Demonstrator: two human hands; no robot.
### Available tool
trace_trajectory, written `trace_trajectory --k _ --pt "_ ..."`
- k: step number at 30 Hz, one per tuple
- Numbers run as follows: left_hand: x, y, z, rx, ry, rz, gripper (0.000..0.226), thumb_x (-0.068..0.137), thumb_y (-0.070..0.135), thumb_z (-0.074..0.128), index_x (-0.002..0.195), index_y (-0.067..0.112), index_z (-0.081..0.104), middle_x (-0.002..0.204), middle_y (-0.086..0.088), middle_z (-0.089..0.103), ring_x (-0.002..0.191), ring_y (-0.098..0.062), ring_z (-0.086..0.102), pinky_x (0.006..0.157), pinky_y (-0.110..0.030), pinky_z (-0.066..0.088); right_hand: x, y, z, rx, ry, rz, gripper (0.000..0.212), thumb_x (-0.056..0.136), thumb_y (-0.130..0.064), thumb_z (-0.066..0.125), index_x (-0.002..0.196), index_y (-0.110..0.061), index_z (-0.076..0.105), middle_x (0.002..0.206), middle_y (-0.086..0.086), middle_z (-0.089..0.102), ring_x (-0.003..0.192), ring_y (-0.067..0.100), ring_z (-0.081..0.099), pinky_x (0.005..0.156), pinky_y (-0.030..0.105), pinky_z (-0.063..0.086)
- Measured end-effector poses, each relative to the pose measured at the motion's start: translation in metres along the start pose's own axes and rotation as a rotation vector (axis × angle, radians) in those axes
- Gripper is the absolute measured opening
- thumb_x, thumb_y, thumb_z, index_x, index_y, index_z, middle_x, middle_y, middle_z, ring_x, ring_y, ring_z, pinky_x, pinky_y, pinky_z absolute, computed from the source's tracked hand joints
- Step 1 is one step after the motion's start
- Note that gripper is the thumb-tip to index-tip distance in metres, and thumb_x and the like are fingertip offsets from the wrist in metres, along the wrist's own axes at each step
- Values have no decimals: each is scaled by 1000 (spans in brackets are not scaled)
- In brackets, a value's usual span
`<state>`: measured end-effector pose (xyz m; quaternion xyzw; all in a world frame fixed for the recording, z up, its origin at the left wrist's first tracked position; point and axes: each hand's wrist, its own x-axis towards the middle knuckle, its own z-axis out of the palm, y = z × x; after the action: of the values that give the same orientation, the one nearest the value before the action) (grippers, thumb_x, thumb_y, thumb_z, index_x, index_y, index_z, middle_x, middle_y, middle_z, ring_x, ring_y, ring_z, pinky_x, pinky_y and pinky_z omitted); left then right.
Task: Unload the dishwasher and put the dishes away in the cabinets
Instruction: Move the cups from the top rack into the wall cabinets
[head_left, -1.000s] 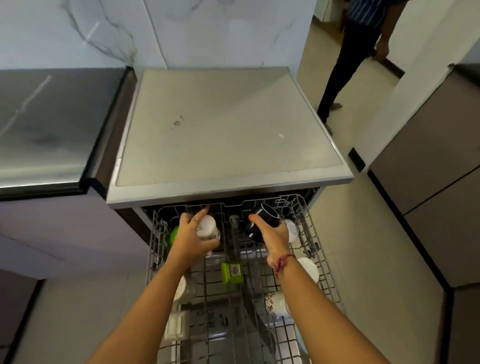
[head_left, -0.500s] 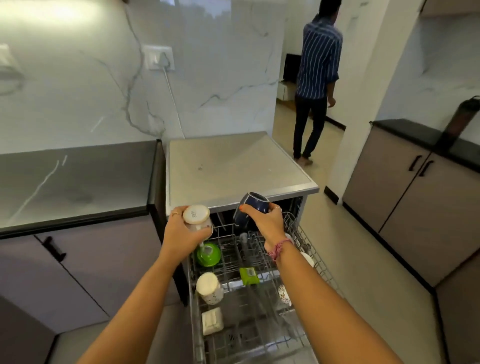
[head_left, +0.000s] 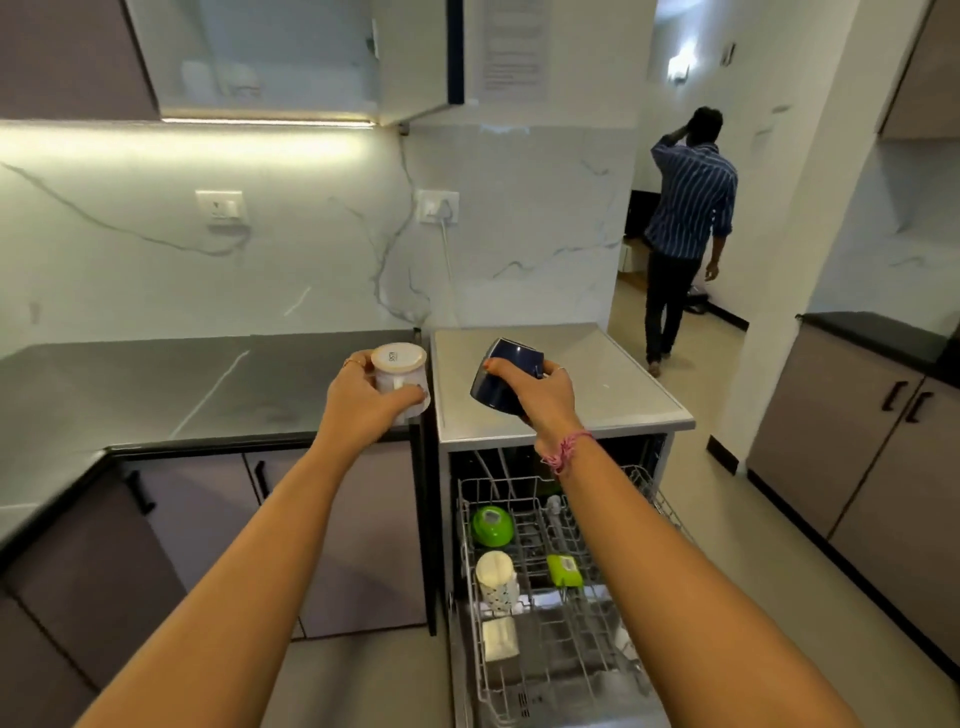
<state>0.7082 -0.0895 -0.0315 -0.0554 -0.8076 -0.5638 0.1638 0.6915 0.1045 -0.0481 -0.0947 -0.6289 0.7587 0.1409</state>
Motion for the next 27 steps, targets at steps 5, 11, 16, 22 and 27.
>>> trace_trajectory --k 5,11,16,22,27 --pt "16 5 -33 -28 75 -14 51 74 16 77 117 14 49 109 -1 58 96 -17 57 78 -23 43 1 -18 35 -5 -85 -44 48 67 -20 83 107 -15 58 101 3 62 86 14 61 70 27 53" --pt "63 0 -64 -22 147 12 51 74 18 77 118 14 51 105 1 58 89 -11 56 68 -15 43 32 -29 86 40 -157 -80 37 68 -20 82 96 -22 58 96 -1 63 86 13 61 69 27 52" --pt "134 -1 -86 20 223 75 53 76 22 76 121 12 50 108 0 57 87 -11 57 72 -22 45 88 -35 136 88 -195 -107 54 66 -21 84 113 -14 56 108 4 63 94 17 63 70 27 53" --pt "218 -3 -100 -36 262 106 68 65 44 74 123 14 53 111 3 62 98 -14 61 82 -25 47 156 -42 192 96 -209 -123 68 61 -27 86 121 -13 56 114 6 63 100 23 64 87 39 56" --pt "266 -5 -108 -101 318 158 32 81 25 71 107 22 53 96 10 60 86 -4 58 72 -15 44 192 -54 229 41 -249 -191 71 65 -24 85 126 -10 53 116 7 62 101 22 62 80 30 55"
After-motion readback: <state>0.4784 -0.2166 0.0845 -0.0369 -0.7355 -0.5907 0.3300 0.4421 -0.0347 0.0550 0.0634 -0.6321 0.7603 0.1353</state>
